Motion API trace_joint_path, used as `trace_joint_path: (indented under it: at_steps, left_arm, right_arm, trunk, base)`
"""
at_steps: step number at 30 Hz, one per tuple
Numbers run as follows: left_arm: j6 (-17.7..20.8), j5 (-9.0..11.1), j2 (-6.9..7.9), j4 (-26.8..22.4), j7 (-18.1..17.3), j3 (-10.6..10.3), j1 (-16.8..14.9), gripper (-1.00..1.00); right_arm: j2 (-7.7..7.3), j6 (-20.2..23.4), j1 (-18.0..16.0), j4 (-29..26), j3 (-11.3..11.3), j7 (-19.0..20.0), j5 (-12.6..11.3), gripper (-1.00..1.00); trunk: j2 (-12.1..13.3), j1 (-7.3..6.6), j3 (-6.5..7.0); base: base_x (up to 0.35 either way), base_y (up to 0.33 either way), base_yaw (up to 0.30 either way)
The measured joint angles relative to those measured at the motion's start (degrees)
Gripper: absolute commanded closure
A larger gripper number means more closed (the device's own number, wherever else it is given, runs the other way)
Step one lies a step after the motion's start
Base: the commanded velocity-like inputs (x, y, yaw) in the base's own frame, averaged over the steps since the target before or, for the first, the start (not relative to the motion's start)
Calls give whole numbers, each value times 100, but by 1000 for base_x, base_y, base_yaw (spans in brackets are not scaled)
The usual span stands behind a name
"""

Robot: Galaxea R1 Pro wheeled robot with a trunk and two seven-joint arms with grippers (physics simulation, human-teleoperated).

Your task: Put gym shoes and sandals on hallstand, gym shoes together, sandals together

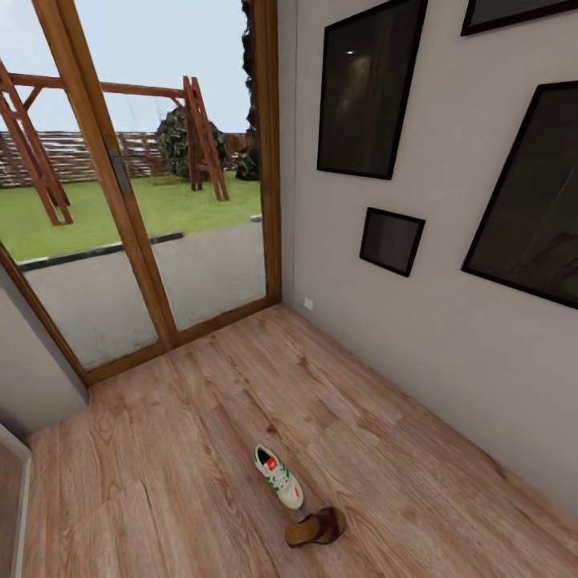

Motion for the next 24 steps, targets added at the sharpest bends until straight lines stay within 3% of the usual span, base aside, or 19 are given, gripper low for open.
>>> trace_joint_path:
  at_steps: [6, 18, 24]
  left_arm:
    - [0, 0, 0, 2, 0, 0, 1, -100]
    - [0, 0, 0, 0, 0, -1, -2, -100]
    - [0, 0, 0, -1, 0, 0, -2, -100]
  right_arm:
    - [0, 0, 0, 0, 0, 0, 0, -100]
    - [0, 1, 1, -2, -2, 0, 0, -100]
    - [0, 0, 0, 0, 0, 0, 0, -100]
  trunk:
    - [0, 0, 0]
    - [0, 1, 0]
    - [0, -1, 0]
  base:
    - [156, 187, 0]
    - [32, 29, 0]
    - [195, 145, 0]
